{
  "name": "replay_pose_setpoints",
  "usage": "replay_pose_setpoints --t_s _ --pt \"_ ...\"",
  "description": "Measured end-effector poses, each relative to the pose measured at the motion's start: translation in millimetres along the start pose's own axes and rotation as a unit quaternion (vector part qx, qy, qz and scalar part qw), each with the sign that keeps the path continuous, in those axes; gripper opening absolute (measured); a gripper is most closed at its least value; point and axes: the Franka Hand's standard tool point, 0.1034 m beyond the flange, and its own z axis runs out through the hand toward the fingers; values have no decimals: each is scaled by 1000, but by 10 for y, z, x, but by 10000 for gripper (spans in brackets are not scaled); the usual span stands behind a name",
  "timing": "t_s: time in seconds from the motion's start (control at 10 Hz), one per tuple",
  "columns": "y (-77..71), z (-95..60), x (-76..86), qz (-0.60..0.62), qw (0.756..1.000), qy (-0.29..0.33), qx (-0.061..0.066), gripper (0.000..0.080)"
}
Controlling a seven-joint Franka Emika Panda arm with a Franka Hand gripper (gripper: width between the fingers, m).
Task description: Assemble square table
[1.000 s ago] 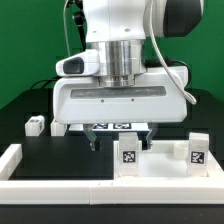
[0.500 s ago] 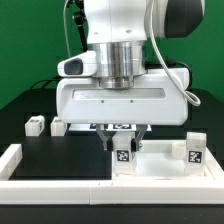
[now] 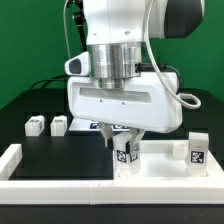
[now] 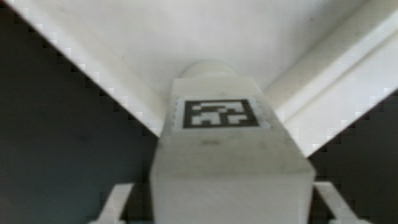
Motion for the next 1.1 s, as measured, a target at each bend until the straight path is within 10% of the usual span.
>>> replay_pose_setpoints --t_s 1.1 --pt "24 10 -76 529 848 -25 0 290"
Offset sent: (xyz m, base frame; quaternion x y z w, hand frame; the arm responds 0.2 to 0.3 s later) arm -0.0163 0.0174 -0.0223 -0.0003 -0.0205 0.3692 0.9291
